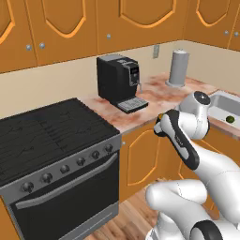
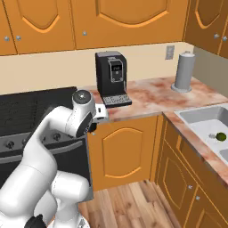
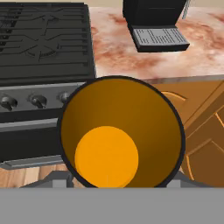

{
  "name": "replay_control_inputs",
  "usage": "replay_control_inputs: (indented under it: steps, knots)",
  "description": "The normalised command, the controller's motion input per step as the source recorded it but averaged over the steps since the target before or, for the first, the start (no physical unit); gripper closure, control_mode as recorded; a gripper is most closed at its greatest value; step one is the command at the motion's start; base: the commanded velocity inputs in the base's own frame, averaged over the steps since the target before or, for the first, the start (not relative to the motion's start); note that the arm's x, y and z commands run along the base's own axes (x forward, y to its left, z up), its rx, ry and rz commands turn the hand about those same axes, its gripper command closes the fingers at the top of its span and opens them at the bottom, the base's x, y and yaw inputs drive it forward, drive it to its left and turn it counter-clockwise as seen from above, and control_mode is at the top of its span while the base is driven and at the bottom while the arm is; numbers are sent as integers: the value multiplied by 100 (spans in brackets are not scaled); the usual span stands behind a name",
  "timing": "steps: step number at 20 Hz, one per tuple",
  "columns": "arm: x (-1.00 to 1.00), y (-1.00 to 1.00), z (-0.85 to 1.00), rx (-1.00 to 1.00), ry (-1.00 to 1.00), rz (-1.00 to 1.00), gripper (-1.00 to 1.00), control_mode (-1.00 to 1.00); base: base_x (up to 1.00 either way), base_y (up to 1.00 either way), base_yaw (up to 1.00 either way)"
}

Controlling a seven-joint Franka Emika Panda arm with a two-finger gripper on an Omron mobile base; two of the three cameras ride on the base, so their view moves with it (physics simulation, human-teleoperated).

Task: Clear the mugs and bowl far away from the sink.

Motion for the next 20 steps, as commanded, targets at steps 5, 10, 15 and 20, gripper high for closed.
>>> replay_control_inputs:
  steps: [5,10,15,20]
  knots:
    - [0,0,0,0,0,0,100,100,-38,3,81]
    - [0,0,0,0,0,0,100,100,-26,-1,81]
    - [0,0,0,0,0,0,100,100,-19,-6,81]
    - [0,0,0,0,0,0,100,100,3,14,75]
